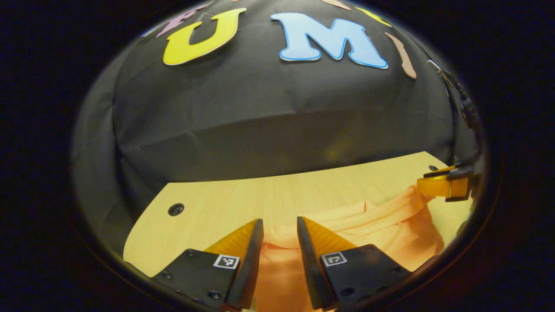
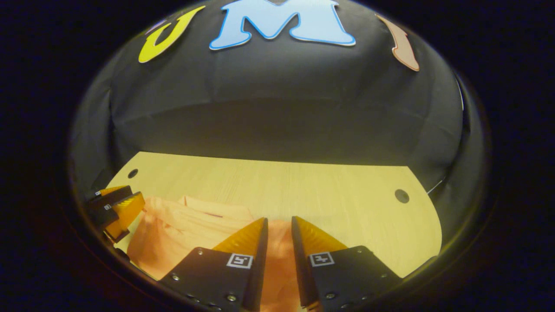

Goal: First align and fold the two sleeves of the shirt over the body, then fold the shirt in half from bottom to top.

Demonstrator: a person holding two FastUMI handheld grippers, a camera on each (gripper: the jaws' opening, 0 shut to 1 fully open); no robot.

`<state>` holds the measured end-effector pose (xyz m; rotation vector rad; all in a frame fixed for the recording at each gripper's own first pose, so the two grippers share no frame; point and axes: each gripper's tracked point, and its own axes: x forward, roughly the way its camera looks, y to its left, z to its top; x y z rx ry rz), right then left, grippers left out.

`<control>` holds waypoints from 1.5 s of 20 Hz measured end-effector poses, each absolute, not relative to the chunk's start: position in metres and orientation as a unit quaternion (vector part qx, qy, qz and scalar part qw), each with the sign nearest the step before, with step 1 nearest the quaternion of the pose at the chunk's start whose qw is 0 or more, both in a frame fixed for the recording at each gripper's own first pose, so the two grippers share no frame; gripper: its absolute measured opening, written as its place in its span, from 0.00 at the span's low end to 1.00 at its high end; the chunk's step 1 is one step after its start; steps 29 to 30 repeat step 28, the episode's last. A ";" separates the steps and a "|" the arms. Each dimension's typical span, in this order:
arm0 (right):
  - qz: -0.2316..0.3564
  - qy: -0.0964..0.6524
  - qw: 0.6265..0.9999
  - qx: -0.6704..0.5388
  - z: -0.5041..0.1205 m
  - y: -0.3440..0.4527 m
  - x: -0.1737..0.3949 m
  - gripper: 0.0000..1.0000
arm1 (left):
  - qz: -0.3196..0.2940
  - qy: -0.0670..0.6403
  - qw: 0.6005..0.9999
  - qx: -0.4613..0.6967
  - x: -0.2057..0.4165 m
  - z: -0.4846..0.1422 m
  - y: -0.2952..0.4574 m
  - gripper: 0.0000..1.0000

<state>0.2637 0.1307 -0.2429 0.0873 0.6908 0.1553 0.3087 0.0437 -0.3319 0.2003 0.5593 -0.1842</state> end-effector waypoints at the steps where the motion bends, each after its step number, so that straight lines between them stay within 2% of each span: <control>1: 0.077 0.331 0.940 0.041 -0.235 0.130 0.262 0.33 | -0.096 0.269 0.953 0.100 0.300 -0.323 0.040 0.70; 2: 0.075 0.324 0.942 0.038 -0.227 0.128 0.257 0.38 | -0.101 0.261 0.955 0.102 0.293 -0.315 0.036 0.74; 3: 0.084 0.314 0.945 0.044 -0.217 0.130 0.252 0.33 | -0.105 0.252 0.956 0.104 0.287 -0.304 0.034 0.76; 4: 0.086 0.309 0.946 0.045 -0.208 0.128 0.247 0.41 | -0.111 0.244 0.958 0.104 0.281 -0.296 0.030 0.75; 5: 0.085 0.299 0.949 0.045 -0.199 0.127 0.243 0.56 | -0.112 0.235 0.960 0.105 0.272 -0.286 0.027 0.78; 7: 0.084 0.284 0.954 0.047 -0.184 0.125 0.232 0.56 | -0.115 0.217 0.964 0.104 0.258 -0.265 0.024 0.90; 8: 0.087 0.279 0.955 0.049 -0.177 0.126 0.224 0.58 | -0.115 0.211 0.966 0.100 0.251 -0.255 0.024 0.92; 9: 0.087 0.272 0.957 0.047 -0.169 0.124 0.216 0.63 | -0.115 0.203 0.968 0.096 0.245 -0.245 0.024 1.00; 10: 0.086 0.263 0.960 0.044 -0.161 0.120 0.210 0.67 | -0.113 0.195 0.970 0.092 0.240 -0.234 0.026 1.00; 13: 0.087 0.235 0.967 0.039 -0.137 0.112 0.191 0.69 | -0.116 0.165 0.976 0.082 0.217 -0.198 0.025 1.00; 14: 0.089 0.226 0.969 0.039 -0.128 0.111 0.184 0.77 | -0.117 0.157 0.977 0.080 0.208 -0.187 0.024 1.00; 15: 0.089 0.213 0.972 0.039 -0.117 0.109 0.177 0.94 | -0.118 0.149 0.979 0.076 0.201 -0.178 0.022 0.92; 16: 0.090 0.201 0.975 0.041 -0.107 0.107 0.171 0.95 | -0.118 0.141 0.980 0.072 0.192 -0.168 0.021 1.00; 17: 0.091 0.189 0.977 0.042 -0.096 0.104 0.163 0.91 | -0.117 0.134 0.982 0.069 0.183 -0.160 0.021 1.00; 18: 0.091 0.178 0.979 0.044 -0.086 0.102 0.151 0.91 | -0.115 0.127 0.983 0.066 0.175 -0.153 0.021 0.92; 19: 0.094 0.167 0.980 0.047 -0.075 0.100 0.141 0.95 | -0.113 0.119 0.984 0.064 0.168 -0.146 0.021 0.96; 21: 0.095 0.147 0.984 0.045 -0.057 0.095 0.122 0.96 | -0.106 0.108 0.987 0.062 0.150 -0.133 0.021 1.00; 23: 0.096 0.127 0.987 0.036 -0.043 0.088 0.105 0.95 | -0.099 0.098 0.989 0.056 0.136 -0.122 0.022 1.00; 24: 0.096 0.118 0.988 0.029 -0.039 0.084 0.097 0.92 | -0.094 0.093 0.990 0.054 0.129 -0.116 0.024 1.00; 25: 0.095 0.110 0.989 0.023 -0.034 0.080 0.089 0.96 | -0.090 0.086 0.991 0.052 0.121 -0.110 0.025 1.00; 30: 0.094 0.088 0.991 0.021 -0.024 0.075 0.067 0.95 | -0.082 0.068 0.993 0.050 0.100 -0.096 0.030 1.00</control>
